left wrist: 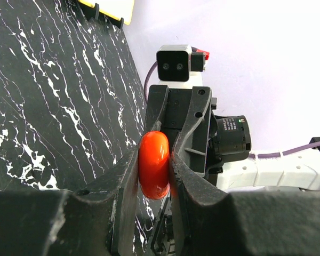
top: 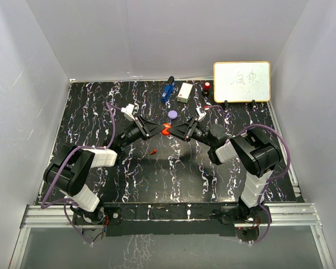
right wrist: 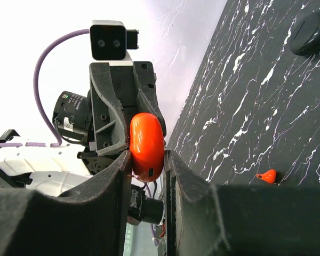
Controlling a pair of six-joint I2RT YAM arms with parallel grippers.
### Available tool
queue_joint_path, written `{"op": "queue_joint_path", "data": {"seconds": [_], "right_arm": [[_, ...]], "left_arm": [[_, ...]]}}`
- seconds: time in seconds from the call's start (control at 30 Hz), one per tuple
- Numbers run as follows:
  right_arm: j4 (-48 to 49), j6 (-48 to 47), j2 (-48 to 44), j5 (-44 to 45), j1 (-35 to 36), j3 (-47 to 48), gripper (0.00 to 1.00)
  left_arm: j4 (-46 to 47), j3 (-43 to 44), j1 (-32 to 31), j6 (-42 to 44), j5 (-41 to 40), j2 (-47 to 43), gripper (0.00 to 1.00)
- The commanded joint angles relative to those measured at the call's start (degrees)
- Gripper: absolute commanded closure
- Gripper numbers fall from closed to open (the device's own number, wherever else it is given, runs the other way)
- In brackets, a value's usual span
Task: Insert the wireless bluetooth earbuds into the charging case
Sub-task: Open the charging case.
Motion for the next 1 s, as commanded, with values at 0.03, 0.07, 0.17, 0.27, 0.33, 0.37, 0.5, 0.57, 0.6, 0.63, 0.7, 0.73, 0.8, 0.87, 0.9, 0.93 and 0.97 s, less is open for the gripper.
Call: {"op": "queue_joint_path", "data": {"seconds": [0.03, 0.07, 0.17, 0.27, 0.33, 0.37, 0.5, 0.57, 0.6, 0.63, 0.7, 0.73, 0.8, 0.87, 0.9, 0.93, 0.97], "right_arm": [[5.6, 0.6, 0.0, 0.8, -0.6, -0.4, 1.0], [6.1, 0.8, 0.1, 0.8, -0.7, -0.6, 1.0], [7.2, 1.6, 0.3, 0.7, -0.8, -0.7, 1.0], [8.2, 2.1, 0.7, 0.5, -0.9, -0.7, 1.0], [8.3, 2.2, 1.0, 0.4, -1.0, -0.7, 1.0], [8.5, 2.2, 0.9, 0.4, -1.0, -0.8, 1.0], [8.7, 2.3, 1.1, 0.4, -1.1, -0.8, 1.0], [8.9, 2.5, 1.1, 0.4, -1.1, -0.8, 1.0], [8.8, 2.5, 1.1, 0.4, -1.1, -0.8, 1.0], [8.9, 2.5, 1.1, 0.5, -1.1, -0.8, 1.0], [9.0, 2.6, 1.2, 0.4, -1.1, -0.9, 1.0], [9.1, 2.6, 1.2, 0.4, -1.2, -0.9, 1.0], [9.3, 2.7, 1.4, 0.4, -1.3, -0.9, 1.0], [9.6, 3.0, 1.6, 0.4, -1.2, -0.9, 1.0], [9.8, 3.1, 1.7, 0.4, -1.3, -1.0, 1.0], [10.2, 3.2, 1.9, 0.3, -1.3, -1.0, 1.0], [10.7, 3.5, 2.1, 0.3, -1.4, -1.1, 1.0]], "left_arm": [[3.6, -0.4, -0.7, -0.1, 0.8, -0.3, 0.91], [3.5, -0.4, -0.7, -0.1, 0.8, -0.3, 0.89], [3.7, -0.5, -0.7, -0.1, 0.7, -0.4, 0.81], [3.5, -0.6, -0.7, 0.0, 0.7, -0.5, 0.77], [3.6, -0.4, -0.7, 0.0, 0.7, -0.5, 0.74], [3.7, -0.4, -0.7, 0.0, 0.7, -0.5, 0.71], [3.8, -0.4, -0.7, 0.1, 0.7, -0.5, 0.65], [3.8, -0.3, -0.7, 0.1, 0.7, -0.5, 0.64], [3.8, -0.3, -0.7, 0.1, 0.7, -0.5, 0.64], [3.8, -0.3, -0.7, 0.1, 0.7, -0.6, 0.65], [3.8, -0.5, -0.7, 0.1, 0.5, -0.7, 0.67], [3.7, -0.5, -0.7, 0.1, 0.4, -0.8, 0.69], [3.5, -0.6, -0.7, 0.1, 0.3, -1.0, 0.7], [3.7, -0.7, -0.7, 0.1, 0.2, -1.0, 0.71], [3.8, -0.7, -0.7, 0.1, 0.2, -0.9, 0.7], [3.8, -0.7, -0.7, 0.0, 0.3, -0.9, 0.7], [4.0, -0.8, -0.7, 0.0, 0.3, -0.9, 0.69]]}}
